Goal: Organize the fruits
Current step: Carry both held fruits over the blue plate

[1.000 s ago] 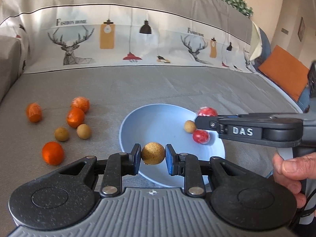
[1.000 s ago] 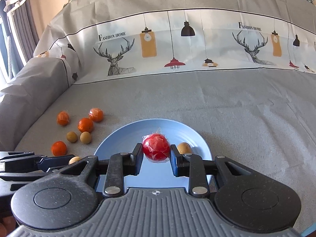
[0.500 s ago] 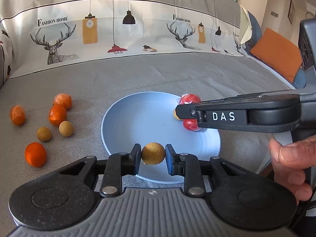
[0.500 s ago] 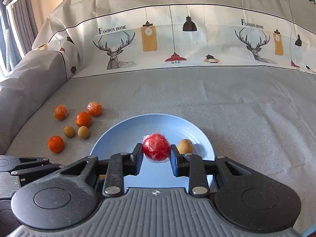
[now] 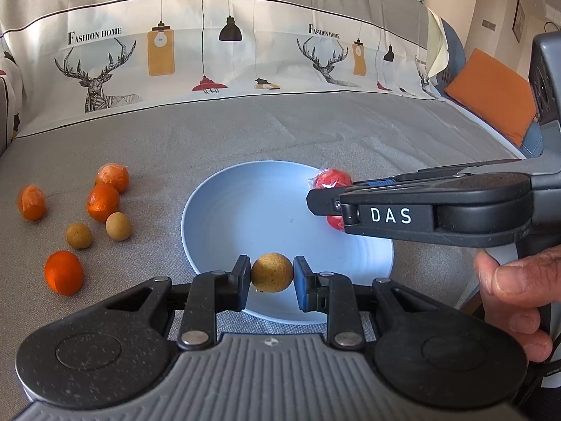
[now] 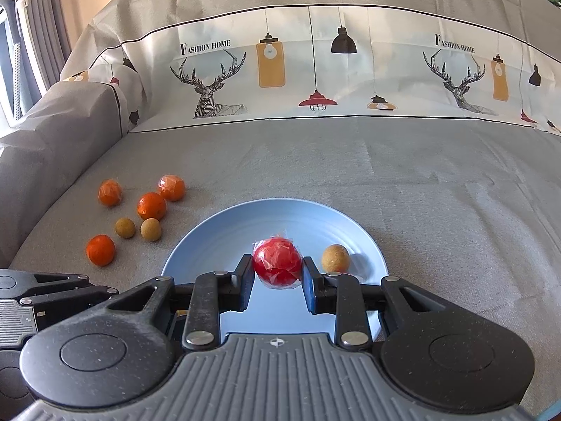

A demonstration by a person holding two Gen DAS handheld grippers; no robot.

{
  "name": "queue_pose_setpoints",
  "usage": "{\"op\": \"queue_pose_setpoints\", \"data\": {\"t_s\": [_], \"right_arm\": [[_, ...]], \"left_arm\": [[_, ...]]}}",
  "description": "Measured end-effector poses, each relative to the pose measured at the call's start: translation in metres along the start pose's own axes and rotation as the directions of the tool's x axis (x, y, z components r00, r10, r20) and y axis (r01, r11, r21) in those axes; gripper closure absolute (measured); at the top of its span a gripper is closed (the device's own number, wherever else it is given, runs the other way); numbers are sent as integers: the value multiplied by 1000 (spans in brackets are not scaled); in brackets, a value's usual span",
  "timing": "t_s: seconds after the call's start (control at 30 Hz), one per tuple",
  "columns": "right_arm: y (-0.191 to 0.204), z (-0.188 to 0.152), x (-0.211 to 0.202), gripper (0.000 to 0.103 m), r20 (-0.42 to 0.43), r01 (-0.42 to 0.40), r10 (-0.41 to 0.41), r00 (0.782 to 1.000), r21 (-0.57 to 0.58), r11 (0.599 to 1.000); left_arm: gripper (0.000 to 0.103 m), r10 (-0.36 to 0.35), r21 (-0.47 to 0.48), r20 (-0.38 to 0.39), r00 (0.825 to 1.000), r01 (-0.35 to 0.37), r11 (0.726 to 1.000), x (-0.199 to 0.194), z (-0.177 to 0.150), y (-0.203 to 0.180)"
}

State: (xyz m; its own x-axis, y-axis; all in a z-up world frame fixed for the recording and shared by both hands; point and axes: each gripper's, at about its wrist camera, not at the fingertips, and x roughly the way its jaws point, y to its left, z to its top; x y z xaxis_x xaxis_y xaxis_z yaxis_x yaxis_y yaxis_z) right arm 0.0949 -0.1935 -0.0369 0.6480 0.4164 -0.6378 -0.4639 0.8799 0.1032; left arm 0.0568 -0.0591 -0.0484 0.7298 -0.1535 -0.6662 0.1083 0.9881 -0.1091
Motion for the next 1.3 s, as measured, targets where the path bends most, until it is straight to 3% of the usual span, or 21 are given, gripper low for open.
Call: {"op": "queue_pose_setpoints", "data": {"t_s": [1.2, 1.27, 1.3], "right_arm": [[5, -1, 0, 73, -1, 0, 0, 1000, -15, 1000], [6, -1, 1, 72, -3, 8, -8, 1000, -14, 1000], [5, 0, 1, 67, -3, 17, -17, 1000, -13, 1000]], "left_arm": [[74, -5, -20, 10, 1000, 6, 1000, -4, 1, 2], [68, -8, -31, 10, 1000, 8, 999, -3, 2, 4], [67, -5, -35, 14, 1000, 5, 999, -3, 2, 4]]}}
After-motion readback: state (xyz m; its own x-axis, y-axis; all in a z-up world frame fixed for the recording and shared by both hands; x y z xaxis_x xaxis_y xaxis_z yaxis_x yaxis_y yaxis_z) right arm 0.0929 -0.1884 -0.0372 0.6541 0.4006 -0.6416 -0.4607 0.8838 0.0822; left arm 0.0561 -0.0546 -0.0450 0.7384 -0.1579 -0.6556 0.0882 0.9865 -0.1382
